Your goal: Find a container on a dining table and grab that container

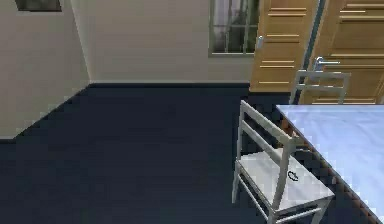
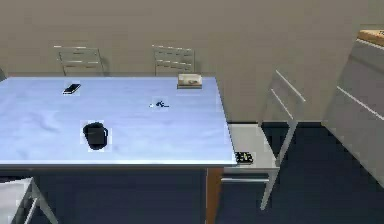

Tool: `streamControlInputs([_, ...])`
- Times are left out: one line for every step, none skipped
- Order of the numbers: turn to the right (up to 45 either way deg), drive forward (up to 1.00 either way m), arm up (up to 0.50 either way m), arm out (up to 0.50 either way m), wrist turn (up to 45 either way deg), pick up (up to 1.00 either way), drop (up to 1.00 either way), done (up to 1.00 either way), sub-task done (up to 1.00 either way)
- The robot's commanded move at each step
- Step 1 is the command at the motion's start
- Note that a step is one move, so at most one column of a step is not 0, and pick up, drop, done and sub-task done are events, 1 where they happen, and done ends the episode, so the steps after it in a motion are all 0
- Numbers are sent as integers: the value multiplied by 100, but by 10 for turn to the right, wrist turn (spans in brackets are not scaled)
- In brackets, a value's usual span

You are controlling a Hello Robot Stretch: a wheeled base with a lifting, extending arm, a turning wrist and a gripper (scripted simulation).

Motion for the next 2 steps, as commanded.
streamControlInputs([-240,0,0,0,0,0,0,0,0])
streamControlInputs([450,0,0,0,0,0,0,0,0])
